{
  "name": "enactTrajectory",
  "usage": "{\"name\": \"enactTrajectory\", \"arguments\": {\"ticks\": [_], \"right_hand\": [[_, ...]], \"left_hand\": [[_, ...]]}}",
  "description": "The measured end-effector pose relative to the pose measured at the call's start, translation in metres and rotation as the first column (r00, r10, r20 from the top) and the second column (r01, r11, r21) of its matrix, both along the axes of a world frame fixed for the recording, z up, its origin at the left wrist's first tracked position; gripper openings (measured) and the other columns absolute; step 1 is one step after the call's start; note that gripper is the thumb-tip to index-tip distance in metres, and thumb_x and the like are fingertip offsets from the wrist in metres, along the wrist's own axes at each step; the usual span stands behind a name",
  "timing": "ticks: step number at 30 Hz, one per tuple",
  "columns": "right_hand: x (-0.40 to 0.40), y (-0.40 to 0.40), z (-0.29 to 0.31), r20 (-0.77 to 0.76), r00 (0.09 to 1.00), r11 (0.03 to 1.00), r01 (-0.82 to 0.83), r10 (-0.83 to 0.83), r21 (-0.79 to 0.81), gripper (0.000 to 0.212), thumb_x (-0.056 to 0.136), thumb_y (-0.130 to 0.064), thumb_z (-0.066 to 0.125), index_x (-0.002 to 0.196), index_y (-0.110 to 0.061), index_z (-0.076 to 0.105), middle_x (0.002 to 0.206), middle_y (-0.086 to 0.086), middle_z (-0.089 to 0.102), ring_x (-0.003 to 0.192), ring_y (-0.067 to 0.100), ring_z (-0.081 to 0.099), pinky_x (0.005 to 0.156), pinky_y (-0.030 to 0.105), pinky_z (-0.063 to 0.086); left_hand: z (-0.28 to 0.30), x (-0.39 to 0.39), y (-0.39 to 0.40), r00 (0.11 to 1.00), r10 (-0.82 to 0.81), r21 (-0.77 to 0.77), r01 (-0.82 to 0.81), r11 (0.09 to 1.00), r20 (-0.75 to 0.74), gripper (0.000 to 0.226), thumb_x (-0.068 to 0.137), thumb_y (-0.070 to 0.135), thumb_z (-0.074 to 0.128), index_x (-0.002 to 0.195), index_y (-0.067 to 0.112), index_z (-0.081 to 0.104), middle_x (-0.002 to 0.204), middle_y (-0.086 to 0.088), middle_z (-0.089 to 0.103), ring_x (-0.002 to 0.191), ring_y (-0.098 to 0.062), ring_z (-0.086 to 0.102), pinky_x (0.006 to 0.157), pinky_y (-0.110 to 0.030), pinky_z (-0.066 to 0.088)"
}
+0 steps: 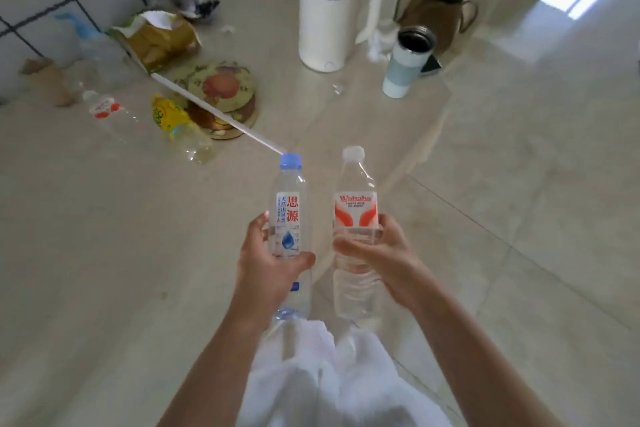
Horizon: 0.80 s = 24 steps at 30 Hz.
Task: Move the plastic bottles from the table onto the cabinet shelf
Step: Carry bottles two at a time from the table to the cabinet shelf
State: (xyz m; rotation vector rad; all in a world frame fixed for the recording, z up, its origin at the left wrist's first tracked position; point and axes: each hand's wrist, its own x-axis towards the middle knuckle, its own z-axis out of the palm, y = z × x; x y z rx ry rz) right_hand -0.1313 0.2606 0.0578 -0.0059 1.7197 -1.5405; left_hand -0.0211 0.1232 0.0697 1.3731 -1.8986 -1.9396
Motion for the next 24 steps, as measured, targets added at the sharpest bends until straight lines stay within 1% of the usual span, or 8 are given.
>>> {"name": "enactTrajectory", "arguments": {"ticks": [4, 8, 11, 15, 17, 20, 22, 24], "right_hand": [[0.0, 0.067, 0.007, -0.009, 0.983, 0.982, 0.185, -0.185, 0.04, 0.075, 0.052, -0.018, 0.088, 0.115, -0.006, 0.048, 0.101, 0.014, 0.069, 0.088, 0.027, 0.071, 0.082, 0.048, 0.058], [0.007, 0.147, 0.012, -0.007, 0.945, 0.944, 0.328, -0.328, 0.044, 0.061, 0.063, -0.006, 0.087, 0.112, -0.006, 0.051, 0.102, 0.016, 0.069, 0.092, 0.03, 0.07, 0.086, 0.054, 0.056], [0.019, 0.211, 0.015, -0.007, 0.902, 0.901, 0.431, -0.431, 0.057, 0.063, 0.06, -0.007, 0.089, 0.112, -0.007, 0.052, 0.102, 0.016, 0.07, 0.092, 0.03, 0.071, 0.085, 0.052, 0.056], [0.036, 0.292, 0.018, -0.006, 0.84, 0.838, 0.541, -0.542, 0.065, 0.068, 0.059, -0.009, 0.09, 0.114, -0.01, 0.049, 0.106, 0.014, 0.068, 0.091, 0.025, 0.071, 0.077, 0.037, 0.058], [0.046, 0.332, 0.017, -0.008, 0.798, 0.796, 0.601, -0.602, 0.074, 0.07, 0.059, -0.009, 0.09, 0.116, -0.01, 0.049, 0.106, 0.013, 0.068, 0.09, 0.022, 0.071, 0.073, 0.031, 0.056], [0.063, 0.388, 0.016, -0.014, 0.702, 0.699, 0.71, -0.712, 0.085, 0.072, 0.06, -0.007, 0.089, 0.118, -0.01, 0.047, 0.108, 0.013, 0.067, 0.092, 0.021, 0.07, 0.075, 0.029, 0.056], [0.072, 0.412, 0.014, -0.011, 0.636, 0.632, 0.77, -0.772, 0.088, 0.073, 0.06, -0.009, 0.089, 0.12, -0.012, 0.047, 0.108, 0.01, 0.067, 0.093, 0.02, 0.07, 0.075, 0.029, 0.056], [0.084, 0.448, 0.011, -0.011, 0.52, 0.516, 0.851, -0.854, 0.097, 0.074, 0.06, -0.012, 0.089, 0.121, -0.014, 0.048, 0.108, 0.007, 0.067, 0.092, 0.019, 0.07, 0.077, 0.03, 0.058]], "left_hand": [[0.006, -0.022, 0.05, 0.987, -0.159, -0.023, 0.159, 0.987, -0.009, 0.083, 0.068, 0.001, 0.082, 0.137, 0.023, 0.041, 0.101, 0.01, 0.063, 0.082, -0.015, 0.069, 0.048, -0.025, 0.055], [0.007, -0.037, 0.116, 0.963, -0.268, -0.031, 0.267, 0.963, -0.029, 0.085, 0.068, 0.0, 0.082, 0.139, 0.023, 0.041, 0.105, 0.01, 0.061, 0.087, -0.016, 0.069, 0.054, -0.029, 0.057], [0.005, -0.044, 0.176, 0.935, -0.35, -0.033, 0.349, 0.937, -0.049, 0.086, 0.068, 0.001, 0.082, 0.14, 0.025, 0.04, 0.107, 0.012, 0.06, 0.089, -0.016, 0.069, 0.058, -0.03, 0.056], [0.001, -0.055, 0.255, 0.876, -0.476, -0.035, 0.475, 0.879, -0.078, 0.091, 0.067, 0.002, 0.084, 0.142, 0.024, 0.037, 0.12, 0.002, 0.058, 0.093, -0.01, 0.067, 0.064, -0.025, 0.056], [-0.001, -0.06, 0.294, 0.839, -0.536, -0.023, 0.536, 0.844, -0.094, 0.093, 0.067, 0.001, 0.084, 0.143, 0.024, 0.036, 0.123, 0.0, 0.057, 0.094, -0.01, 0.066, 0.07, -0.03, 0.059], [-0.002, -0.069, 0.351, 0.748, -0.657, -0.025, 0.658, 0.753, -0.095, 0.093, 0.069, 0.001, 0.083, 0.144, 0.024, 0.034, 0.126, -0.002, 0.056, 0.099, -0.017, 0.066, 0.078, -0.039, 0.06], [0.001, -0.075, 0.378, 0.69, -0.717, -0.016, 0.72, 0.694, -0.099, 0.091, 0.07, 0.001, 0.082, 0.143, 0.024, 0.034, 0.125, -0.002, 0.056, 0.1, -0.02, 0.066, 0.078, -0.038, 0.06], [-0.003, -0.084, 0.421, 0.587, -0.804, -0.028, 0.806, 0.591, -0.091, 0.09, 0.069, 0.0, 0.082, 0.143, 0.023, 0.035, 0.119, 0.0, 0.056, 0.098, -0.019, 0.066, 0.074, -0.035, 0.06]]}}
